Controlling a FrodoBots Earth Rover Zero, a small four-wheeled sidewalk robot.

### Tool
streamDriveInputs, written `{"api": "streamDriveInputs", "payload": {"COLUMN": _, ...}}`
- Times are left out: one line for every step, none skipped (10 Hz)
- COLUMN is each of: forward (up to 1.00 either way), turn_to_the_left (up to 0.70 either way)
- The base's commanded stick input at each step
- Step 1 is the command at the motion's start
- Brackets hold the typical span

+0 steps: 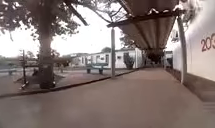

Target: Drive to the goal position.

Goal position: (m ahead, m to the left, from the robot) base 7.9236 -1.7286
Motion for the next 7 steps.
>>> {"api": "streamDriveInputs", "payload": {"forward": 0.7, "turn_to_the_left": -0.35}}
{"api": "streamDriveInputs", "payload": {"forward": 0.7, "turn_to_the_left": -0.35}}
{"api": "streamDriveInputs", "payload": {"forward": 0.7, "turn_to_the_left": -0.35}}
{"api": "streamDriveInputs", "payload": {"forward": 0.7, "turn_to_the_left": -0.35}}
{"api": "streamDriveInputs", "payload": {"forward": 0.7, "turn_to_the_left": -0.35}}
{"api": "streamDriveInputs", "payload": {"forward": 0.7, "turn_to_the_left": 0.0}}
{"api": "streamDriveInputs", "payload": {"forward": 0.7, "turn_to_the_left": 0.0}}
